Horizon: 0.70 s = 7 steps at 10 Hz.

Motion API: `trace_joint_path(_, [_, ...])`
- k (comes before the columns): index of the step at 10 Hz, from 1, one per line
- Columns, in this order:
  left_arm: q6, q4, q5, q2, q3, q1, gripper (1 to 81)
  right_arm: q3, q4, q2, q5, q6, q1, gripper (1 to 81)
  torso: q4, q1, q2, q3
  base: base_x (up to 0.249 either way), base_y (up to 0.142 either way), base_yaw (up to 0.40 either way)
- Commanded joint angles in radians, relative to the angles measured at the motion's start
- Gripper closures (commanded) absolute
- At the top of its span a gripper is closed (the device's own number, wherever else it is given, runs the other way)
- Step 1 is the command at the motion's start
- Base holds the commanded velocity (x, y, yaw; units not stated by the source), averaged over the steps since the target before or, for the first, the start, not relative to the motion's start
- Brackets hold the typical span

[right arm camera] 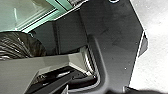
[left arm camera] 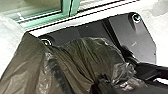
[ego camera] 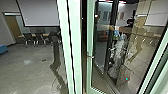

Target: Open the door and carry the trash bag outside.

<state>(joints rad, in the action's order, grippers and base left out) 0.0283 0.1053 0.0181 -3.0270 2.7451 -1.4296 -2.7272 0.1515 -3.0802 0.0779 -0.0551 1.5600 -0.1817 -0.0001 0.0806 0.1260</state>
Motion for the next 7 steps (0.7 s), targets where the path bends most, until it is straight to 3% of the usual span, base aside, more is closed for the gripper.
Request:
trace_joint_path(1, [0.001, 0.002, 0.045, 0.005, 0.002, 0.059, 81.1, 0.003, -0.003, -0.004, -0.059, -0.003, -0.037, 1.0, 0.000, 0.000, 0.000, 0.000, 0.000, 0.000, 0.000])
trace_joint_path(7, [0.001, 0.004, 0.045, 0.000, 0.002, 0.060, 81.1, 0.003, -0.003, -0.008, -0.059, -0.003, -0.042, 1.0, 0.000, 0.000, 0.000, 0.000, 0.000, 0.000, 0.000])
